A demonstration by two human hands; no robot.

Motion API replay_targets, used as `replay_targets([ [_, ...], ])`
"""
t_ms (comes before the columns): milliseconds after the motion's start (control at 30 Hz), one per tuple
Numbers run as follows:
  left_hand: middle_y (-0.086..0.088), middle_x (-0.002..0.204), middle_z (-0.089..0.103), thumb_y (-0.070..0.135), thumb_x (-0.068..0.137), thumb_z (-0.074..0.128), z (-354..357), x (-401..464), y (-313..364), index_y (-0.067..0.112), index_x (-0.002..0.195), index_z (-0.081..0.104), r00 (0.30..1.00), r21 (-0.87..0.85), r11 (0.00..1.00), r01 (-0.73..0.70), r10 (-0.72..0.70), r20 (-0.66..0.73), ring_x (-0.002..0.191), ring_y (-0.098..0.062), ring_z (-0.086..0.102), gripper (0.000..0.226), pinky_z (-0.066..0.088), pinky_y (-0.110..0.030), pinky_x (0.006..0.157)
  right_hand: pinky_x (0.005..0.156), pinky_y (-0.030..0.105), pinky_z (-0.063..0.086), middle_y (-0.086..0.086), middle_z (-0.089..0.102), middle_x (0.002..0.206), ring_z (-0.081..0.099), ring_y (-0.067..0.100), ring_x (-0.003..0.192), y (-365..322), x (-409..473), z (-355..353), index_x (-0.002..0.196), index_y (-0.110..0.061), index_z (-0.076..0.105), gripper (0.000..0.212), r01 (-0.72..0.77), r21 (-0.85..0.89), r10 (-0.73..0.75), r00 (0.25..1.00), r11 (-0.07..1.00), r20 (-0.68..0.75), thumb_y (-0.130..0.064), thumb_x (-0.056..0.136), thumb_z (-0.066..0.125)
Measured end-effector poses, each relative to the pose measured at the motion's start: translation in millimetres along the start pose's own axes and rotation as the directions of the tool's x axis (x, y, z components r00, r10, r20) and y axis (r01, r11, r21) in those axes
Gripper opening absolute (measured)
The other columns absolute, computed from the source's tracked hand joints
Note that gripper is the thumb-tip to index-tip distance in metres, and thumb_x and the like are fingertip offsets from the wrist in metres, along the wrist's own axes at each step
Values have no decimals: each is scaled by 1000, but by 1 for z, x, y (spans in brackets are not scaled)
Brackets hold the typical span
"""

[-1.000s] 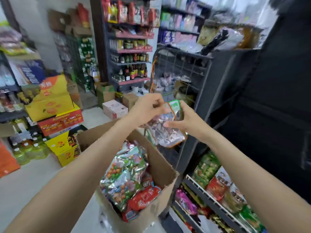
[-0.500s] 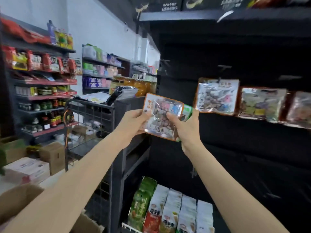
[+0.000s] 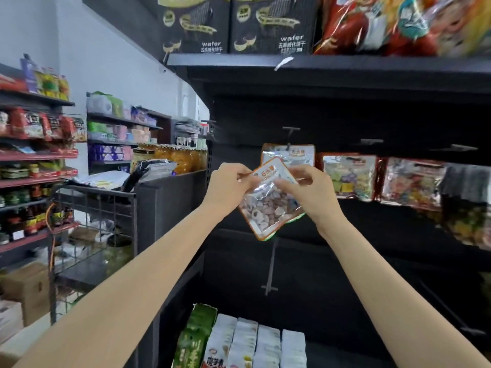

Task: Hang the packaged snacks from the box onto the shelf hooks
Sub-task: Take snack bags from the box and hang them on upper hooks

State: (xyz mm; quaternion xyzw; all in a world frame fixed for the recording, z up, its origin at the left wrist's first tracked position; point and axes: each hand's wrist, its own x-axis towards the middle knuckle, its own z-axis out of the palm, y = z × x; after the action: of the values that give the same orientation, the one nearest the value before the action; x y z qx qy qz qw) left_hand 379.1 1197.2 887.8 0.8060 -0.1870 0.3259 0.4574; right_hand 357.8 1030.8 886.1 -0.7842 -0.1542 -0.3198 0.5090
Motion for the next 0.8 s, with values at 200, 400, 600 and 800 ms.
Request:
replay_targets([
  [200,0,63,57,18,71,81,5,6,18,12,60,55,988,-314,937,154,-151,33,60,-12,54,29,44,-19,57,79,48,55,4,67,89,67,21,83,-1,18,-2,94,-7,59,28,-34,-32,32,998,999,-55,-29,82,72],
  [400,-4,79,66,23,78,76,6,17,20,11,85,61,772,-769,450,453,-630,86,65,-15,63,21,47,-23,51,69,39,56,5,64,82,65,20,76,-9,33,14,92,-11,51,23,8,-40,-14,987,999,-161,-22,84,70],
  [600,-6,81,62,17,82,72,-9,29,3,13,73,57,728,-720,590,364,-663,-176,64,-11,58,18,48,-23,55,48,11,35,-3,54,80,43,5,54,5,48,3,104,-17,49,17,50,-149,-94,949,988,-301,-11,92,59],
  [800,-2,80,65,24,82,72,-5,34,2,12,79,65,837,-435,856,278,-438,-327,74,-15,63,14,53,-31,69,80,13,35,0,66,109,58,13,106,4,62,4,108,-10,69,19,32,-169,-86,943,985,-322,-14,93,58],
])
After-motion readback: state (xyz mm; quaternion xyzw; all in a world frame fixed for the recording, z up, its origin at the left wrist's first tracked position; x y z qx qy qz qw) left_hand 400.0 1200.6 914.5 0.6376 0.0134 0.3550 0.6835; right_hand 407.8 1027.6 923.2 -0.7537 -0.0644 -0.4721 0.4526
